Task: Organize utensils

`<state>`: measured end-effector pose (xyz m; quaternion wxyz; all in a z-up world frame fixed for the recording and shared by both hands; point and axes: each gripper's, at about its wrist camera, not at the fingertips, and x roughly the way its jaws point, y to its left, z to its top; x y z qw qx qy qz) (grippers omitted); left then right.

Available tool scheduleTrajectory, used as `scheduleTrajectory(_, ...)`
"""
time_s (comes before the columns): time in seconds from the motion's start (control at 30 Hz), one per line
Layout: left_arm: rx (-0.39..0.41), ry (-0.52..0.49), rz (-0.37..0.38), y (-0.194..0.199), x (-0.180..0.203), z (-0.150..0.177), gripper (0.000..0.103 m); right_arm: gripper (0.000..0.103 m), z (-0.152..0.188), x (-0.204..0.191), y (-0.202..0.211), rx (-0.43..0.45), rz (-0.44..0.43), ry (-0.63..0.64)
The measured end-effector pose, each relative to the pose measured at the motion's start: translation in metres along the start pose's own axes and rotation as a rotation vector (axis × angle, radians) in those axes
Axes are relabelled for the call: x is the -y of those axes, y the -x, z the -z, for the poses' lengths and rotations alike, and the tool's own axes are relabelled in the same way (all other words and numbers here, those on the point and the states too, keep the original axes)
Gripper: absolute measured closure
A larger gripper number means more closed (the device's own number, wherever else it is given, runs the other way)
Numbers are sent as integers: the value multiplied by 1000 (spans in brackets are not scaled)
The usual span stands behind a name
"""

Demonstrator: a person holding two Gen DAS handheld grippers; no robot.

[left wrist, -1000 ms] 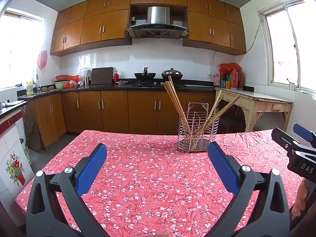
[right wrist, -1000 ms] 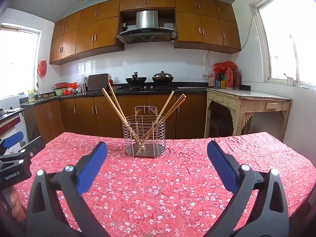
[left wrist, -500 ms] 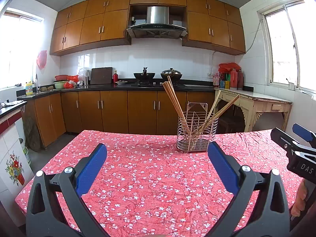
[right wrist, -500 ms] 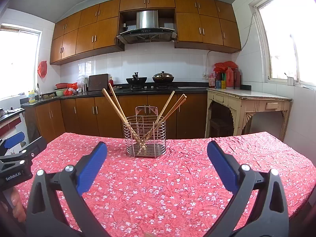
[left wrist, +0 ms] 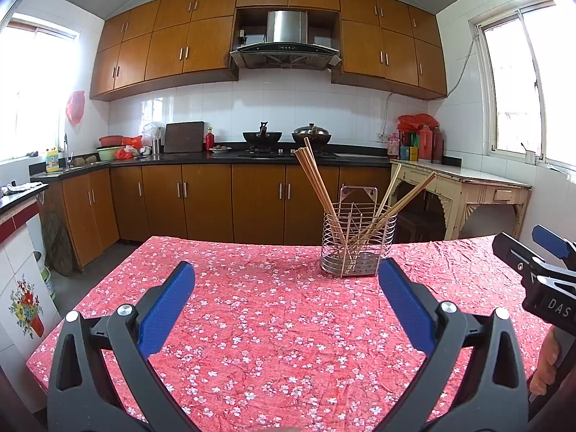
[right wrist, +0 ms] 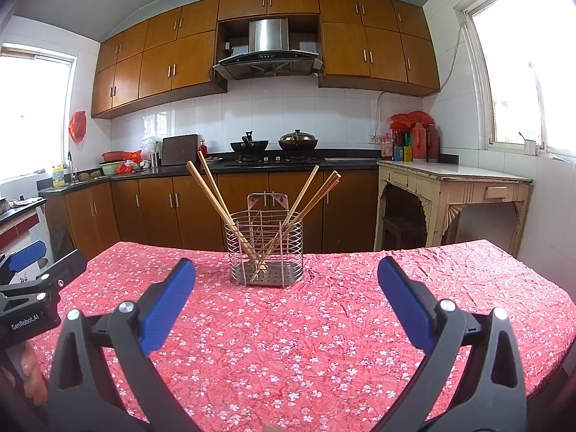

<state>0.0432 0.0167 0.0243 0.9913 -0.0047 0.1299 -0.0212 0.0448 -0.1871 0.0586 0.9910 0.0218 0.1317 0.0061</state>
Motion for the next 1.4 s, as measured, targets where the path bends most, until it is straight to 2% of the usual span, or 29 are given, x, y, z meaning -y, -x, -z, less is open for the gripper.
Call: scheduleTrajectory(1.4,0,6,0,0,1,1,2,4,2,-1,-2,-3,-5,-6)
